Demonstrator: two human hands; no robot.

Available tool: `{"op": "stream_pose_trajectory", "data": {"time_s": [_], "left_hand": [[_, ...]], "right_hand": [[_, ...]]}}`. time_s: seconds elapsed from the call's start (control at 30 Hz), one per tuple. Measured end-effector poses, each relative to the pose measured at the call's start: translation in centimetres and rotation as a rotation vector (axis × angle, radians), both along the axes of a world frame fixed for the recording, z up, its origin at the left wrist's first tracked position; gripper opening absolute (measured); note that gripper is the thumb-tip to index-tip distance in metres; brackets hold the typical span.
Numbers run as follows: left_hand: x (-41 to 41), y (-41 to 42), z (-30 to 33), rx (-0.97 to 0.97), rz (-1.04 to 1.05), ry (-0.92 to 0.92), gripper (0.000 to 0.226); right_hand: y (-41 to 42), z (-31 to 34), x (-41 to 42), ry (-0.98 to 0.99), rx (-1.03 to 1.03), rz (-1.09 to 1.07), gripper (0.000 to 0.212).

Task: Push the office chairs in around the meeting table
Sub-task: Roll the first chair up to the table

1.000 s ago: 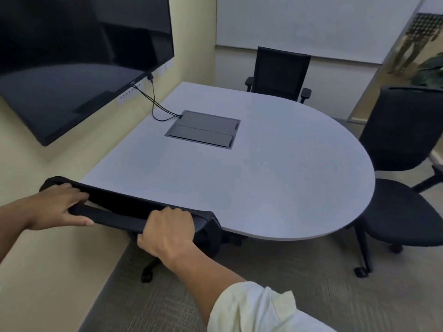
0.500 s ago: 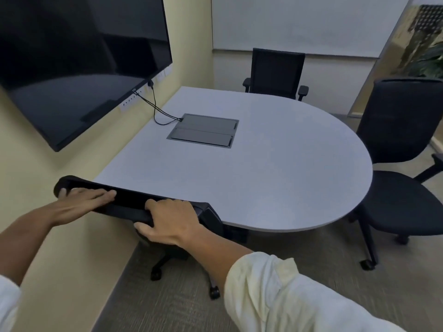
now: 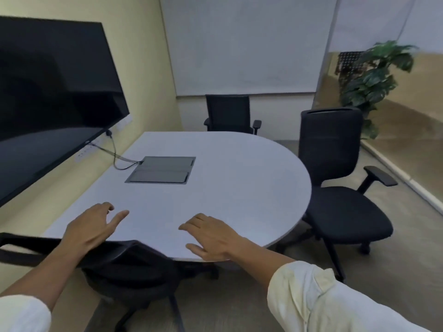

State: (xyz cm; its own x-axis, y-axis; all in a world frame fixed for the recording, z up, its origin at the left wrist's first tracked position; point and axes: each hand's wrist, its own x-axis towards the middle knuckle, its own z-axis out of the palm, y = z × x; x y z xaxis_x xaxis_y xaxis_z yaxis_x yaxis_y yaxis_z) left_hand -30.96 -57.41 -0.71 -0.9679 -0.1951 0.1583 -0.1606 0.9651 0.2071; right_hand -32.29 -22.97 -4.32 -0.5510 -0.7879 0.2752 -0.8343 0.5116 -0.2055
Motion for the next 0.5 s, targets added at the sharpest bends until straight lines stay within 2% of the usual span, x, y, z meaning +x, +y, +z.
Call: {"op": "stream_pose_trajectory", "data": {"time_s": [0.17, 0.5], "left_hand": [[-3.7, 12.9, 2.2, -0.020, -0.056, -0.014, 0.082], [-13.7, 40.0, 7.0, 0.001, -0.107, 0.097, 0.091]], "right_hand": [[13.9, 2.1, -3.1, 0.039, 0.040, -0.154, 0.054], [43.6, 7.6, -7.7, 0.133, 0.050, -0.502, 0.064]]}}
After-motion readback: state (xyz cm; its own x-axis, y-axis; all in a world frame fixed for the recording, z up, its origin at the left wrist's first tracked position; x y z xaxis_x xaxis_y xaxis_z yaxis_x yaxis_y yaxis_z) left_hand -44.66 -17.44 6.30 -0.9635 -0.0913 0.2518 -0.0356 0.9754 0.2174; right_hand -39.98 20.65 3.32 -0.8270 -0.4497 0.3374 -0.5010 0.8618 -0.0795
